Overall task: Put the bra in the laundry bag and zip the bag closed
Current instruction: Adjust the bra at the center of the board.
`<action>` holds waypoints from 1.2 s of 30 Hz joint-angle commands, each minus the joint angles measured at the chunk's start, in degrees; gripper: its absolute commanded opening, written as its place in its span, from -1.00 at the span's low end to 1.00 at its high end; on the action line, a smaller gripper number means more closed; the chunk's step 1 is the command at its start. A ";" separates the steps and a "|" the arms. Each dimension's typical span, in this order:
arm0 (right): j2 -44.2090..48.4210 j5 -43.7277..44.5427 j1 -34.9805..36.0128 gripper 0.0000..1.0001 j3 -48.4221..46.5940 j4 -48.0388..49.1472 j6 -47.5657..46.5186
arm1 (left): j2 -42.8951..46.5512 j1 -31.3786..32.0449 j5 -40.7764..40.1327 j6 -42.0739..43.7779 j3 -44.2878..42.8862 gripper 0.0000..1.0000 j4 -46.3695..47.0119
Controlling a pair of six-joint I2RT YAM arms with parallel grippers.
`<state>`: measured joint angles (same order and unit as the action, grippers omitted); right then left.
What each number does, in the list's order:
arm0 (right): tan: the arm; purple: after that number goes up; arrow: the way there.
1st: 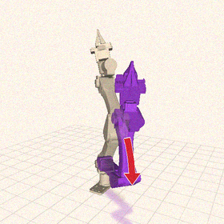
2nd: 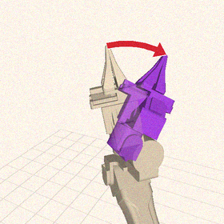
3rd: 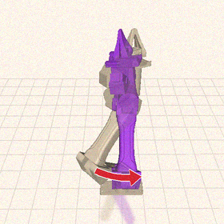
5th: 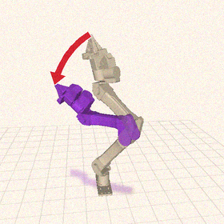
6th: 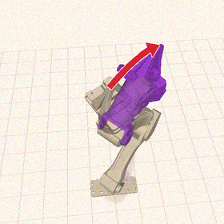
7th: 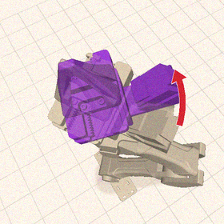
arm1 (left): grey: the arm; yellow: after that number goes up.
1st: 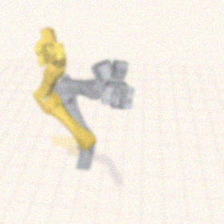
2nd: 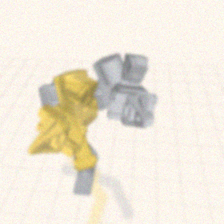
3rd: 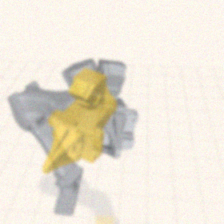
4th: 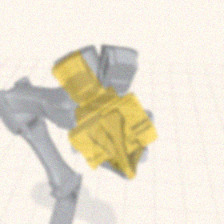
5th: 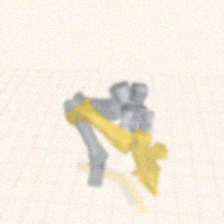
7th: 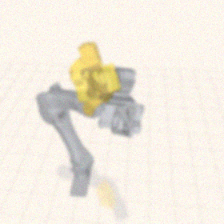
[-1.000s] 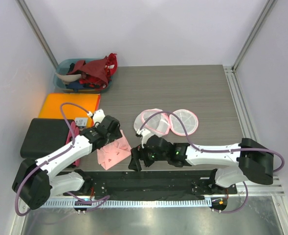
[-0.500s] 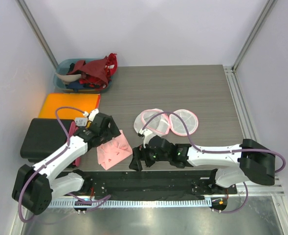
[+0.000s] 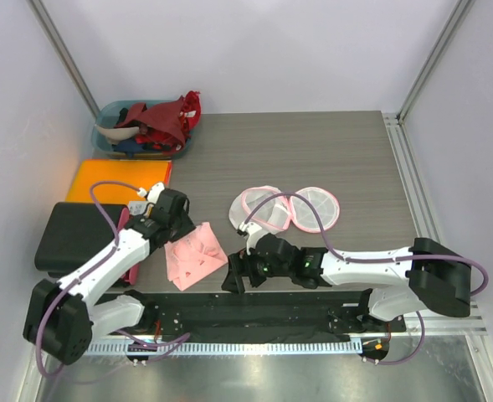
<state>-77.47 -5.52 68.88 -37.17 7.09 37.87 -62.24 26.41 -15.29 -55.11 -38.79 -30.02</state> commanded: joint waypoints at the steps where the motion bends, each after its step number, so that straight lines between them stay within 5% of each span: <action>1: 2.24 -0.19 0.37 0.76 1.74 4.15 1.77 | -8.39 -1.97 -2.20 1.93 -4.97 -0.60 5.33; 6: -3.46 5.24 2.74 0.22 1.57 7.40 2.12 | -18.34 -3.21 -4.31 2.64 -10.87 -0.99 1.11; 10: -11.02 15.78 7.22 -0.33 -2.99 10.39 1.34 | -20.82 -3.39 -6.86 2.64 -10.87 -1.00 1.46; 13: -16.47 20.81 8.99 -0.53 -5.88 12.33 0.98 | -20.56 -3.47 -9.31 2.38 -10.61 -0.99 -0.21; 19: -23.94 25.02 8.99 -0.72 -9.06 16.02 1.42 | -21.08 -4.88 -12.31 1.33 -8.50 -0.90 -0.21; 36: -27.47 26.00 3.46 -0.78 -8.45 19.45 4.50 | -12.74 -4.88 -8.44 -5.88 2.57 -0.89 -0.39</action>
<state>-103.88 19.62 74.50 -45.41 23.05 41.82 -78.11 21.82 -24.40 -59.05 -37.74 -29.89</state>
